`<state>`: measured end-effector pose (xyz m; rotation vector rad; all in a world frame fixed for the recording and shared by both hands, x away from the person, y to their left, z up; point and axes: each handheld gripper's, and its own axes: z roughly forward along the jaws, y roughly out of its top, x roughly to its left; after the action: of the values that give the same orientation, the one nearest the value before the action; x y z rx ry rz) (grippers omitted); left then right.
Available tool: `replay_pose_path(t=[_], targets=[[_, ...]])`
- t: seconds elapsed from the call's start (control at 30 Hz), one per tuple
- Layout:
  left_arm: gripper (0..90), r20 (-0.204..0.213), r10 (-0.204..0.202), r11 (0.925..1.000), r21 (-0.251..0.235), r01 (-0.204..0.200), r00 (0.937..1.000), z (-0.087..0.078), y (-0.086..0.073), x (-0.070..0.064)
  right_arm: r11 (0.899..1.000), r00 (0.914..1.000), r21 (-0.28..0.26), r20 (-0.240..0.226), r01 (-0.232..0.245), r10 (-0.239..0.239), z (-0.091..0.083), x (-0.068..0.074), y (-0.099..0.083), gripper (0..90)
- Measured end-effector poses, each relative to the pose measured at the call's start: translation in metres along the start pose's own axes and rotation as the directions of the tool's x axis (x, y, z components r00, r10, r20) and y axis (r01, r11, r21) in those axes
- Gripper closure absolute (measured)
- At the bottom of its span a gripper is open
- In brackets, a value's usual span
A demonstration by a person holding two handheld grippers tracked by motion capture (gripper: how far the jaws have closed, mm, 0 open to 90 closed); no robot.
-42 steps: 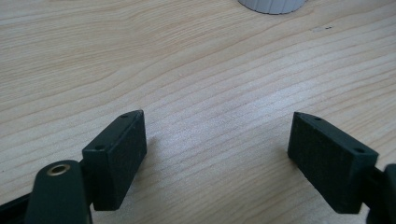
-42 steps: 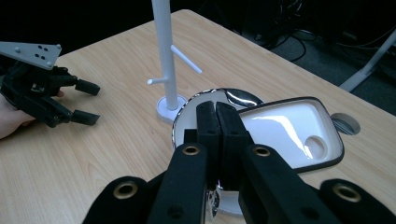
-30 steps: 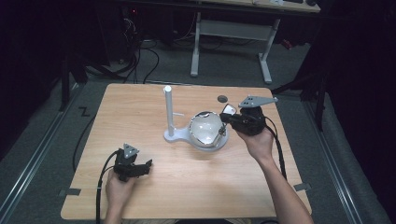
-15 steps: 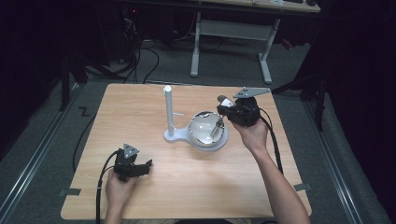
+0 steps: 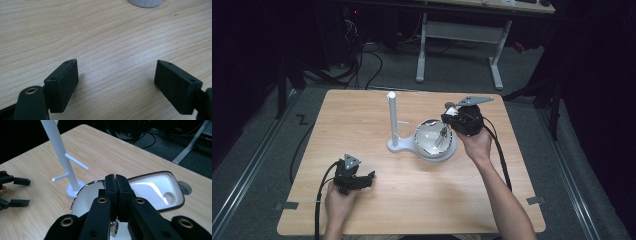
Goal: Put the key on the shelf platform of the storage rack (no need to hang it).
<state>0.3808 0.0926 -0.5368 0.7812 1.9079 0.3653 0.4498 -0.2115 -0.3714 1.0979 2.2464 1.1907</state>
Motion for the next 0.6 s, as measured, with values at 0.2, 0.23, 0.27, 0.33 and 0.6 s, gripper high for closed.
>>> replay_pose_path(t=[0.2, 0.23, 0.27, 0.33, 0.6], targets=[[19.8, 0.001, 0.001, 1.0000, -0.001, -0.001, 1.0000, 0.000, 0.000, 0.000, 1.000, 0.9999, 0.015, -0.014, -0.009, 0.010, 0.010, 0.003, -0.004, 89.9], [19.8, -0.002, -0.003, 1.0000, -0.001, 0.003, 1.0000, 0.000, 0.000, 0.000, 1.000, 0.9998, 0.020, -0.016, -0.010, 0.010, 0.013, 0.003, -0.005, 89.9], [19.8, 0.003, 0.004, 1.0000, -0.001, -0.004, 1.0000, 0.000, 0.000, 0.000, 1.000, 0.9996, 0.023, -0.021, -0.016, 0.017, 0.014, 0.004, -0.006, 89.9], [19.8, 0.003, 0.002, 1.0000, 0.000, -0.002, 1.0000, 0.000, 0.000, 0.000, 0.999, 0.9987, 0.024, -0.038, -0.033, 0.034, 0.019, 0.003, -0.009, 89.8], [19.8, 0.003, 0.005, 1.0000, -0.001, -0.005, 1.0000, 0.000, 0.000, 0.000, 0.998, 0.9960, 0.048, -0.072, -0.050, 0.053, 0.033, 0.009, -0.017, 89.8]])
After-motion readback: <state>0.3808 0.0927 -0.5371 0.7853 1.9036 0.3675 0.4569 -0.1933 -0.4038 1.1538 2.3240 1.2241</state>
